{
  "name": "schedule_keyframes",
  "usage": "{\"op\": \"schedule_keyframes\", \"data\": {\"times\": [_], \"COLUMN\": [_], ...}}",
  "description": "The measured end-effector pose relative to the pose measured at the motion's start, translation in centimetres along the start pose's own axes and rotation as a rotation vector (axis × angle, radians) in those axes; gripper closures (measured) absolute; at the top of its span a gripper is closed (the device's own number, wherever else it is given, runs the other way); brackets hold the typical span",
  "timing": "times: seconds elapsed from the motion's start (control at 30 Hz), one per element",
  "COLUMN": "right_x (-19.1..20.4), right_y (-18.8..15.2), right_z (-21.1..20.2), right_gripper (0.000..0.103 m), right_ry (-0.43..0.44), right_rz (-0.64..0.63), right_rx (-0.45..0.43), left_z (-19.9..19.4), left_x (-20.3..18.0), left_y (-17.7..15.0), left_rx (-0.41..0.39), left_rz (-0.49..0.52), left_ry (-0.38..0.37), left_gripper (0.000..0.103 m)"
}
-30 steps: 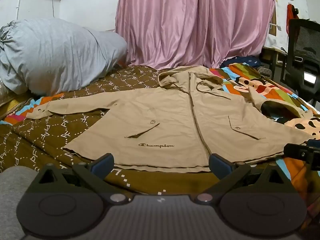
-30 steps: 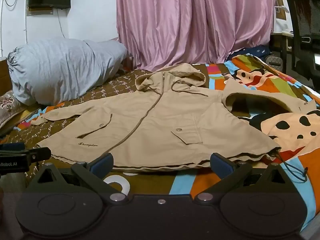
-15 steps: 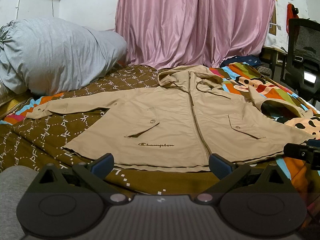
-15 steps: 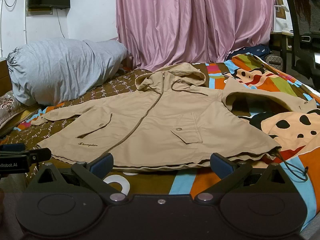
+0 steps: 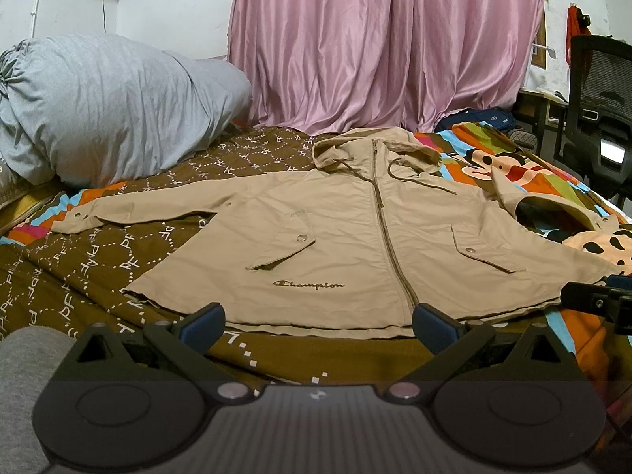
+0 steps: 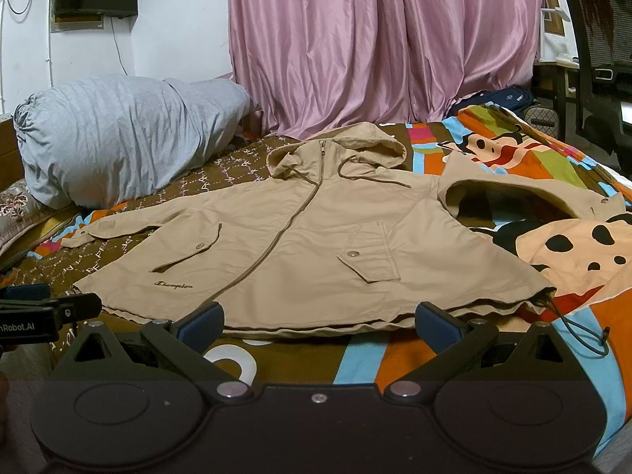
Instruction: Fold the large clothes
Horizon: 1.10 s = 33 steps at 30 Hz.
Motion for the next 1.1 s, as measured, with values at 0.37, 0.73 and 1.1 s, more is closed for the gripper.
{"op": "schedule_keyframes", "data": {"times": [0.37, 0.73, 1.1], "right_x": [-0.05, -0.06, -0.09], "right_y": [-0.02, 0.03, 0.38], "right_z": [0.02, 0.02, -0.08], "right_gripper": [0.001, 0.001, 0.001], "right_ry": [0.001, 0.000, 0.001], "right_rz": [0.002, 0.003, 0.005], "right_rx": [0.002, 0.003, 0.005], "left_z": [0.01, 0.03, 0.04], "left_x": [0.01, 0.01, 0.01], "left_y": [0.00, 0.00, 0.00], "left_rx": [0.002, 0.003, 0.004], "left_rz": [0.001, 0.001, 0.001], "left_ry": [0.000, -0.001, -0.001], "left_gripper": [0.001, 0.001, 0.000]}}
Point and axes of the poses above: each gripper's, at about its wrist camera, not at the fingertips, and z roughly the way its jaws point, x to its left, y to its top, the point moved 4 cm from there along z, roughly the way its jaws point, and after that the axes turned 10 degrees about z, right-handed, at the moved point
